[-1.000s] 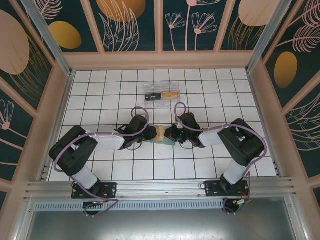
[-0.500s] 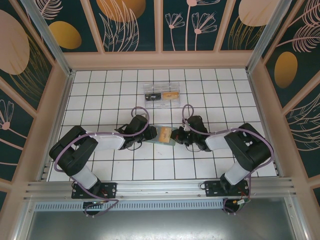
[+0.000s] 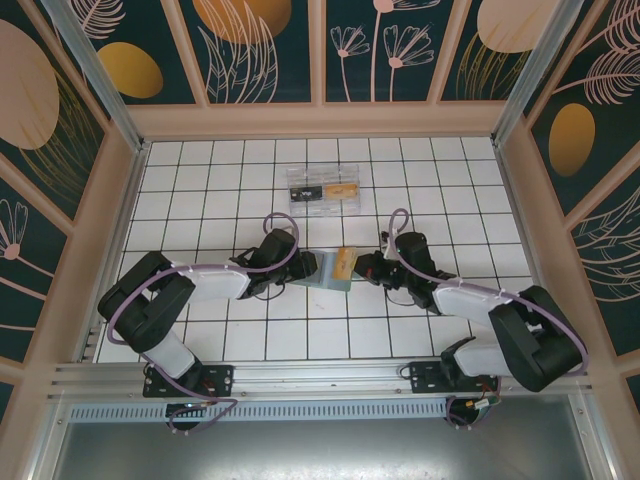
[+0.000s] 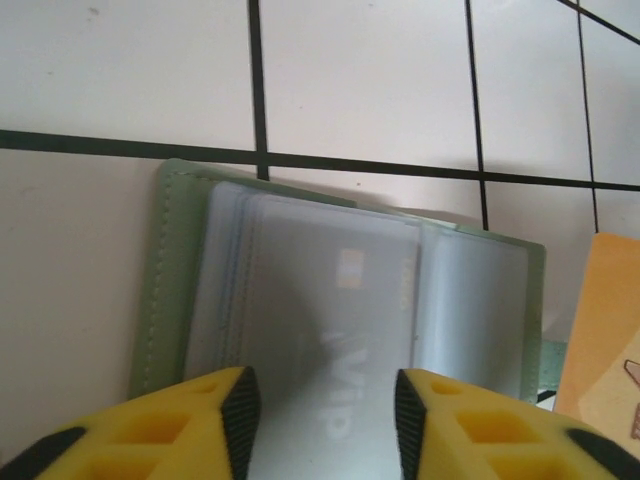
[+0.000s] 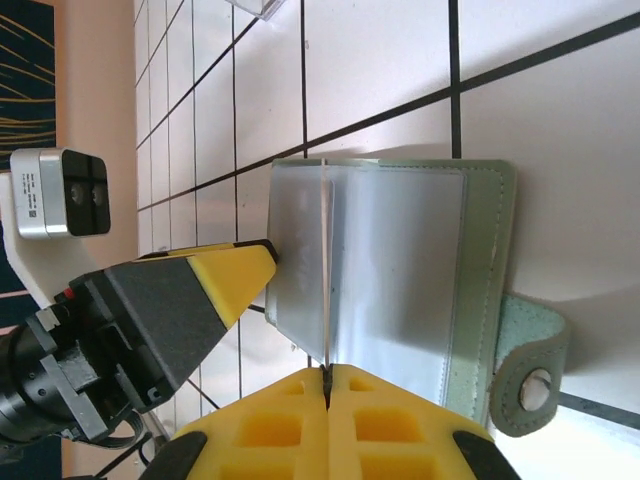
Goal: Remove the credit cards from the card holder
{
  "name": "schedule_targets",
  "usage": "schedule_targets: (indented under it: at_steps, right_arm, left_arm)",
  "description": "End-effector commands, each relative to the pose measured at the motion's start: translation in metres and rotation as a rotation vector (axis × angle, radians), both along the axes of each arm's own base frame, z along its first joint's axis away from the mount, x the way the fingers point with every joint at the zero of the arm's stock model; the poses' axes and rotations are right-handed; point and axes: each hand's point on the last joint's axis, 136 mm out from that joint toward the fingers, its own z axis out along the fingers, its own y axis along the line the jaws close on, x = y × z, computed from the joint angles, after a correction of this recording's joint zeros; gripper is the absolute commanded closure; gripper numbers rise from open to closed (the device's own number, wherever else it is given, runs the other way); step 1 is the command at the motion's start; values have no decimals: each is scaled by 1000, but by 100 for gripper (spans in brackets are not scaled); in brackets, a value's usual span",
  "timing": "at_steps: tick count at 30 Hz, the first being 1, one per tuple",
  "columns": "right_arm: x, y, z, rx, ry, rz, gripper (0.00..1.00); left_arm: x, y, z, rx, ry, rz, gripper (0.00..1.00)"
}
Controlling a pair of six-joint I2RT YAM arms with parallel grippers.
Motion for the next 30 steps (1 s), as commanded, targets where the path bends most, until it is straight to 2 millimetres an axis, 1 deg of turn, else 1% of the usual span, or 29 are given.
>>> schedule_targets:
  at_steps: [1,5,7,9,12,16,21,25,26,27,29,30]
  right_arm:
    - [0,-5,-6,-51,-5,9,100]
    - [0,1,-12,-32,13,31,100]
    - [0,4,-12,-24,11,38,100]
    - [0,8,-9,-20,0,53,100]
    - [1,13,2,-20,-47,88,100]
    - [3,16,24,-22,-127,125,100]
    - [6,20,52,-5,-226,158,100]
    - [18,18,65,-85,-290,162,100]
    - [22,16,67,-123,-309,164,100]
    - [27,15,72,-160,-332,165,100]
    - [38,11,80,-262,-382,177,100]
    - [44,10,85,-304,-408,189,100]
  left_arm:
    - [-12,7,-5,25,50,3,53]
    - [-8,-2,21,-42,-2,-16,53]
    - [-8,-6,30,-60,-21,-28,55]
    - [-9,-8,36,-75,-33,-34,55]
    - [-9,-8,49,-115,-65,-26,51]
    - [-6,-10,73,-189,-126,-20,49]
    - [-5,-18,97,-303,-172,-44,51]
    - [0,-12,109,-321,-208,-27,51]
    - [0,-8,112,-312,-220,-17,49]
    - [1,-5,116,-304,-232,-7,45]
    - [3,5,124,-284,-264,14,29]
    - [2,10,129,-276,-282,25,24]
